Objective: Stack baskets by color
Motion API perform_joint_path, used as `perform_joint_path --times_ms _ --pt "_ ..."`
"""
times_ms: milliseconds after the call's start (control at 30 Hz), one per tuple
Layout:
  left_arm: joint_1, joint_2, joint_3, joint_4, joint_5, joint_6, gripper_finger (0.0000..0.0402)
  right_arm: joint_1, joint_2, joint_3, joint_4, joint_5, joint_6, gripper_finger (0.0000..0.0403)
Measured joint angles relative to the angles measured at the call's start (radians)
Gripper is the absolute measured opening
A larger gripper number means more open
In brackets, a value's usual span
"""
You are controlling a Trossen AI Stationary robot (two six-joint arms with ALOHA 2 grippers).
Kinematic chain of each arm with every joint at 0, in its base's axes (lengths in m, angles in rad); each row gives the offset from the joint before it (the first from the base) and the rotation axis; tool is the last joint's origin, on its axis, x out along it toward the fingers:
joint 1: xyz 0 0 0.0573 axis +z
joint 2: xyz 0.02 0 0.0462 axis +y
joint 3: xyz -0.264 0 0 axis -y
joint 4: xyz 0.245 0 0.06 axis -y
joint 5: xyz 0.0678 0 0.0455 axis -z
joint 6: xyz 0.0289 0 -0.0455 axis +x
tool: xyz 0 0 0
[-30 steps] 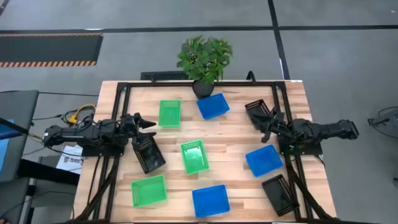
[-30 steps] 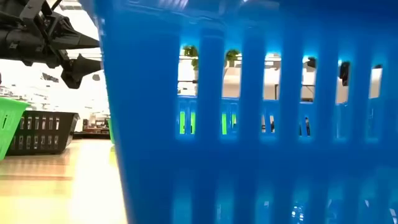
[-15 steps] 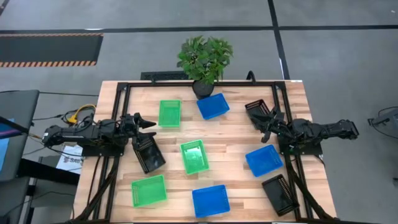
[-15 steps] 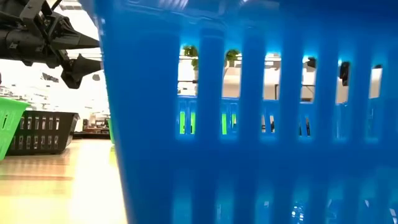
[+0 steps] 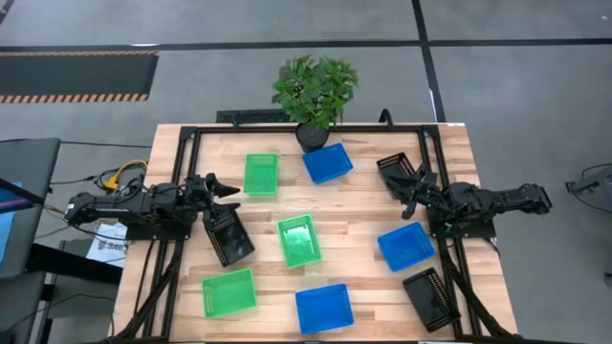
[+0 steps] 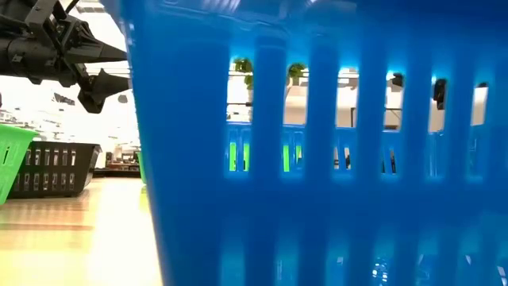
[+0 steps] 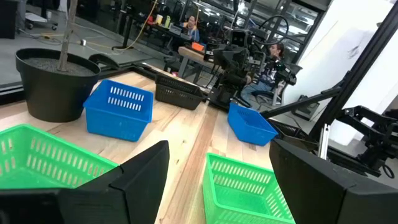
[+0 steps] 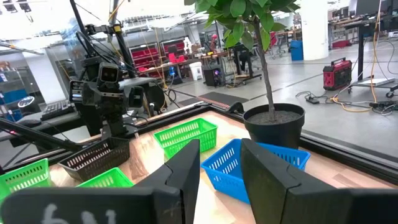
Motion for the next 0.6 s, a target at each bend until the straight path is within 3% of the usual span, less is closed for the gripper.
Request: perform_joint_path --times_ms 600 --pt "0.000 0.000 0.000 0.000 0.000 0.000 0.0267 0.000 0.000 0.000 0.000 0.000 0.000 0.0137"
